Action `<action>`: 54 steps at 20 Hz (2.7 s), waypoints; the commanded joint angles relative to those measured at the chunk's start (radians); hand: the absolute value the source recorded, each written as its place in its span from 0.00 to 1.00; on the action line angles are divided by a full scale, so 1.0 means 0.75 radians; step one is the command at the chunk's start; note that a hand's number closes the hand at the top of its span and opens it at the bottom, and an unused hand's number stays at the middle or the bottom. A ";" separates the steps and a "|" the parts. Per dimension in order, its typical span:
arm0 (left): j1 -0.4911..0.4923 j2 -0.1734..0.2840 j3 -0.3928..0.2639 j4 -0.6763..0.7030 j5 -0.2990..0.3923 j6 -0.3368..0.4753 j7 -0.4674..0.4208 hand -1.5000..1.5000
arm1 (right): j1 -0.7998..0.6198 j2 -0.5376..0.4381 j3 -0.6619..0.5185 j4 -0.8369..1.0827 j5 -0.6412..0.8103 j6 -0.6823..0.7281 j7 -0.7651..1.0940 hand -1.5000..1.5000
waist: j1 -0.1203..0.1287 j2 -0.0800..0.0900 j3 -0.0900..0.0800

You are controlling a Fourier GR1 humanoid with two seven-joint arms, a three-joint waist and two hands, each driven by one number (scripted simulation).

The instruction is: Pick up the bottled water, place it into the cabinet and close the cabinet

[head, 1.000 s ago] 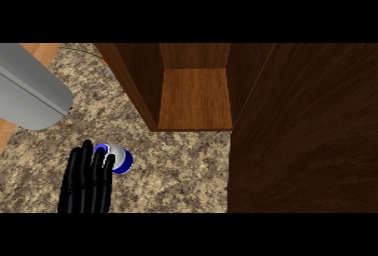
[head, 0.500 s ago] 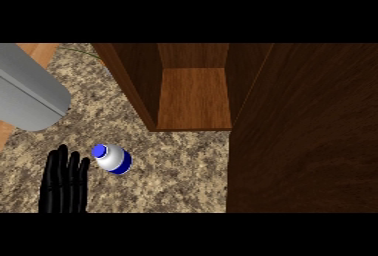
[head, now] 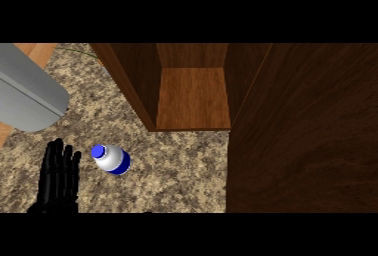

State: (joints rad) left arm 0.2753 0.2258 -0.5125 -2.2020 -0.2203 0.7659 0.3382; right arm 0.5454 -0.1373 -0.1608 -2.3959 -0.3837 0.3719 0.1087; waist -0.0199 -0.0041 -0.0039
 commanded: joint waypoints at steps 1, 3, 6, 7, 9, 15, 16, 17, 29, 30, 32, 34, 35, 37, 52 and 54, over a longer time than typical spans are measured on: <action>-0.005 0.011 0.070 0.100 0.127 -0.048 -0.130 0.00 | 0.091 -0.023 -0.072 -0.238 -0.292 -0.004 0.101 0.00 | 0.000 0.000 0.002; -0.069 -0.005 0.158 0.224 0.209 -0.081 -0.196 0.00 | 0.116 -0.030 -0.078 -0.242 -0.304 0.019 0.082 0.00 | -0.017 0.001 0.001; 0.004 -0.002 0.209 0.286 0.373 -0.176 -0.365 0.00 | 0.142 0.028 -0.002 -0.235 -0.216 0.031 0.033 0.00 | -0.002 -0.001 0.000; -0.056 0.004 0.285 0.345 0.410 -0.201 -0.342 0.00 | 0.112 0.004 -0.035 -0.238 -0.256 -0.004 0.071 0.00 | -0.001 0.003 0.001; -0.061 0.002 0.335 0.403 0.427 -0.220 -0.410 0.00 | 0.117 -0.021 -0.062 -0.288 -0.294 -0.027 0.108 0.00 | 0.001 0.003 0.000; -0.071 -0.045 0.383 0.630 0.480 -0.288 -0.540 0.00 | 0.180 -0.024 -0.080 -0.281 -0.336 0.023 0.060 0.00 | -0.004 0.002 0.002; -0.149 -0.047 0.451 0.688 0.517 -0.296 -0.536 0.00 | 0.167 0.014 -0.028 -0.282 -0.276 0.014 0.031 0.00 | -0.007 0.003 0.002; -0.130 -0.025 0.481 0.735 0.556 -0.358 -0.590 0.00 | 0.230 0.004 -0.032 -0.269 -0.288 0.075 0.002 0.00 | -0.011 0.001 0.002; -0.251 -0.115 0.644 1.301 0.675 -0.554 -0.942 0.00 | 0.277 -0.098 -0.138 -0.241 -0.423 0.110 -0.042 0.00 | -0.011 0.004 0.001; -0.253 -0.167 0.620 1.348 0.636 -0.508 -0.989 0.00 | 0.281 -0.065 -0.124 -0.221 -0.375 0.121 -0.084 0.00 | -0.008 0.003 0.002; -0.241 -0.194 0.646 1.405 0.651 -0.524 -1.081 0.00 | 0.318 -0.088 -0.129 -0.278 -0.434 0.102 -0.053 0.00 | -0.014 0.002 0.000; -0.321 -0.187 0.712 1.504 0.718 -0.610 -1.122 0.00 | 0.306 -0.054 -0.087 -0.215 -0.343 0.132 -0.100 0.00 | -0.005 0.004 0.002; -0.276 -0.228 0.716 1.499 0.744 -0.626 -1.170 0.00 | 0.300 -0.076 -0.117 -0.229 -0.391 0.106 -0.088 0.00 | -0.001 0.004 0.001; -0.348 -0.238 0.728 1.621 0.764 -0.710 -1.219 0.00 | 0.329 -0.040 -0.060 -0.224 -0.329 0.132 -0.122 0.00 | -0.011 0.004 0.001; -0.604 -0.269 0.873 1.986 0.932 -1.113 -1.453 1.00 | 0.365 -0.120 -0.152 -0.262 -0.415 0.104 -0.159 0.00 | -0.016 0.007 -0.001; -0.585 -0.257 0.878 2.026 0.932 -1.177 -1.500 1.00 | 0.395 -0.133 -0.153 -0.293 -0.416 0.098 -0.133 0.00 | -0.008 0.007 0.000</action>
State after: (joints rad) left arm -0.1311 0.0414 0.1238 -0.7378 0.4512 -0.0485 -0.7512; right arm 0.7699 -0.2435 -0.2734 -2.3682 -0.5732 0.5015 -0.0905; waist -0.0259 0.0006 -0.0036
